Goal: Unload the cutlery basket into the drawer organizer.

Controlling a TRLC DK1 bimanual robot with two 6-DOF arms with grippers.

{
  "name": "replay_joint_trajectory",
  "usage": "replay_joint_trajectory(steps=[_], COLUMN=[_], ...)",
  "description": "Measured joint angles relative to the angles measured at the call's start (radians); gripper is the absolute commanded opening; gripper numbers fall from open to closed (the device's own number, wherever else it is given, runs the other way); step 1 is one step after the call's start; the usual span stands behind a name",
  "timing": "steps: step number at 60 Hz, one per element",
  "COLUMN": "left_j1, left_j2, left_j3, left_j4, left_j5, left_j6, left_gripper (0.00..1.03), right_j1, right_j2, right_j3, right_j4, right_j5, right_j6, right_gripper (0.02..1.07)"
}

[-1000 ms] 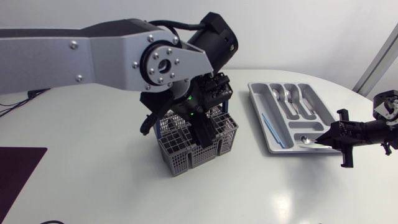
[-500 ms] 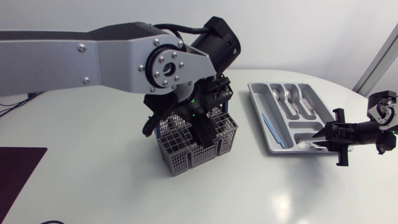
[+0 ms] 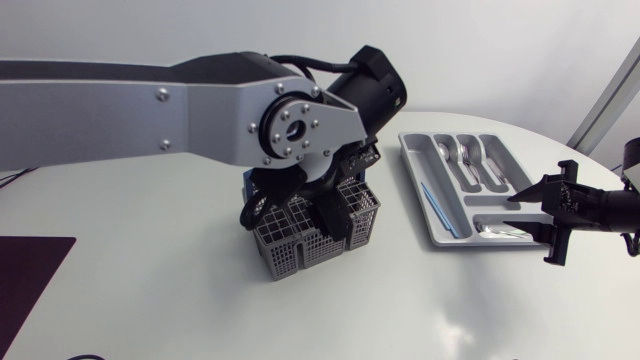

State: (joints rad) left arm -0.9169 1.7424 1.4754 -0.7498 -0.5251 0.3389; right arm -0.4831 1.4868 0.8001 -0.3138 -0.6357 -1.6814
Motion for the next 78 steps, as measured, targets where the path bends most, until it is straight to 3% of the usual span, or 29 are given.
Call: replay_joint_trajectory(steps=[15, 28, 43, 78], left_j1=[-0.016, -0.08, -0.147, -0.213], left_j2=[-0.004, -0.063, -0.071, -0.021], left_j3=[-0.013, -0.177, -0.231, -0.224], left_j4=[0.004, 0.186, 0.27, 0.251], left_j5=[-0.052, -0.198, -0.278, -0.319], left_j6=[0.0, 0.024, 0.031, 0.0], left_gripper=[0.96, 0.96, 0.93, 0.93], right_j1=[0.019, 0.055, 0.1, 0.294], right_j2=[-0.16, -0.24, -0.257, -0.329], right_j3=[-0.121, -0.171, -0.201, -0.231], right_j4=[-0.046, -0.05, -0.045, -0.011], right_j5=[-0.053, -0.076, -0.079, -0.04], right_j6=[0.081, 0.156, 0.225, 0.446], right_gripper=[0.69, 0.69, 0.69, 0.69])
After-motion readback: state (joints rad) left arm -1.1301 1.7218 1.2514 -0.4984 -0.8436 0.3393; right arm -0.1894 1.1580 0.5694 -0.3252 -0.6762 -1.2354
